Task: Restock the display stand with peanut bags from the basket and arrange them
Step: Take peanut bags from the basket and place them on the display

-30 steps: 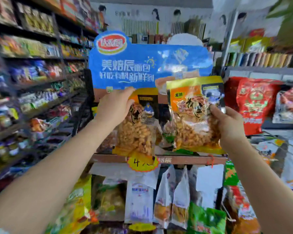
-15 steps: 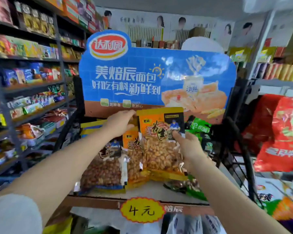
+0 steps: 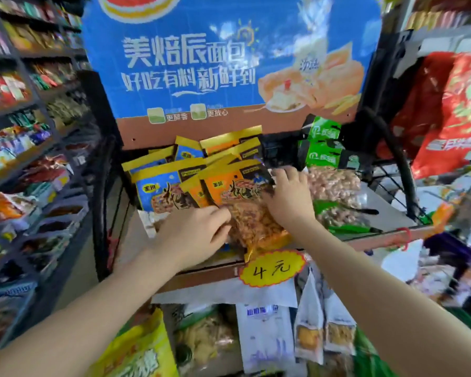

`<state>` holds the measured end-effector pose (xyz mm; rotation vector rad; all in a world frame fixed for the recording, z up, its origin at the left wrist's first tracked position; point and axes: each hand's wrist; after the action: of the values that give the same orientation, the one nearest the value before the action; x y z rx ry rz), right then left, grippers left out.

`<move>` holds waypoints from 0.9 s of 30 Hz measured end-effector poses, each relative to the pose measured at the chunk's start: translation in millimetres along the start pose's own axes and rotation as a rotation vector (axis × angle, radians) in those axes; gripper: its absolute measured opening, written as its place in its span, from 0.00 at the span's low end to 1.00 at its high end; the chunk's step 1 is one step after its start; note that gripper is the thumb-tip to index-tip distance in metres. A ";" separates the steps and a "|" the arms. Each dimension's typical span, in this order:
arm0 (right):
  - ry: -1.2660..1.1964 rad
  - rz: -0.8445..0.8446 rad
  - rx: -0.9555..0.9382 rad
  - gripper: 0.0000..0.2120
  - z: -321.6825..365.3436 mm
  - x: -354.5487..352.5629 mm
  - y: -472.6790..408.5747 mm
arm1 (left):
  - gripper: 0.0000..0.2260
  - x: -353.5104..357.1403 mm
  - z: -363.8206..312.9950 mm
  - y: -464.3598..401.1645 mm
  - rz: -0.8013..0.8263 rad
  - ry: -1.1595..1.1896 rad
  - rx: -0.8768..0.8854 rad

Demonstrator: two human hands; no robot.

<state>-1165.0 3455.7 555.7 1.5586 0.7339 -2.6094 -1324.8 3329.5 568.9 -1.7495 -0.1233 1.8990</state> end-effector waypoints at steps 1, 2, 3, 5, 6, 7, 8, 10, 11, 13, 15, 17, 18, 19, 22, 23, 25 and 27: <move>-0.035 0.001 -0.015 0.20 -5.5 -7.2 6.2 | 0.16 0.4 -4.0 2.3 -0.004 0.029 0.022; -0.056 -0.017 -0.033 0.18 -12.5 -16.0 14.3 | 0.16 -0.3 -9.9 2.2 -0.012 0.057 0.045; -0.069 -0.054 -0.058 0.15 -21.2 -25.6 24.2 | 0.15 -0.7 -18.0 0.2 -0.027 0.085 0.072; -0.095 -0.128 -0.100 0.12 -41.4 -45.6 49.9 | 0.14 1.0 -40.1 -6.1 -0.078 0.164 0.137; -0.087 -0.153 -0.122 0.10 -53.6 -55.2 64.2 | 0.14 3.1 -53.7 -10.3 -0.097 0.212 0.174; -0.062 -0.168 -0.140 0.10 -68.0 -63.4 78.5 | 0.14 7.1 -68.8 -13.9 -0.108 0.251 0.211; -0.034 -0.174 -0.144 0.11 -84.3 -70.8 92.1 | 0.14 12.7 -85.2 -16.5 -0.105 0.280 0.248; 0.013 -0.172 -0.106 0.10 -119.3 -82.1 116.3 | 0.13 28.3 -121.4 -20.6 -0.057 0.308 0.334; 0.028 -0.167 -0.062 0.08 -137.2 -85.7 128.0 | 0.13 39.7 -140.2 -22.3 -0.020 0.311 0.380; 0.046 -0.149 0.035 0.08 -175.5 -88.8 151.7 | 0.14 60.7 -181.1 -27.2 0.075 0.307 0.474; 0.066 -0.099 0.146 0.07 -222.2 -90.7 180.0 | 0.14 86.0 -230.4 -37.0 0.208 0.323 0.547; 0.087 -0.026 0.284 0.06 -277.1 -92.6 212.2 | 0.12 115.0 -282.8 -52.5 0.389 0.277 0.557; 0.095 0.018 0.356 0.06 -304.9 -94.6 229.0 | 0.12 129.0 -309.1 -60.4 0.458 0.265 0.546; 0.096 0.071 0.422 0.06 -333.2 -96.8 247.1 | 0.11 142.2 -335.8 -67.8 0.526 0.261 0.539; 0.094 0.212 0.590 0.06 -416.8 -107.3 304.1 | 0.10 191.0 -417.8 -85.4 0.660 0.284 0.550; 0.081 0.237 0.656 0.06 -442.5 -111.5 324.6 | 0.11 207.5 -444.8 -88.3 0.712 0.291 0.552; 0.039 0.279 0.800 0.07 -493.7 -118.3 365.7 | 0.12 238.4 -497.4 -92.2 0.811 0.294 0.554; 0.008 0.345 0.941 0.08 -545.6 -118.0 406.1 | 0.12 273.9 -547.7 -91.8 0.919 0.316 0.537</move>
<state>-553.6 3286.0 283.9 1.5998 -0.8391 -2.7674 -777.8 3369.4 281.2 -1.8021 1.3800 1.8762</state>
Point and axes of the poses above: each hand's wrist, its own y-axis away from the middle knuckle, its own x-axis out of the palm, z = x × y, and after that the axes turned 3 degrees about x, right-handed
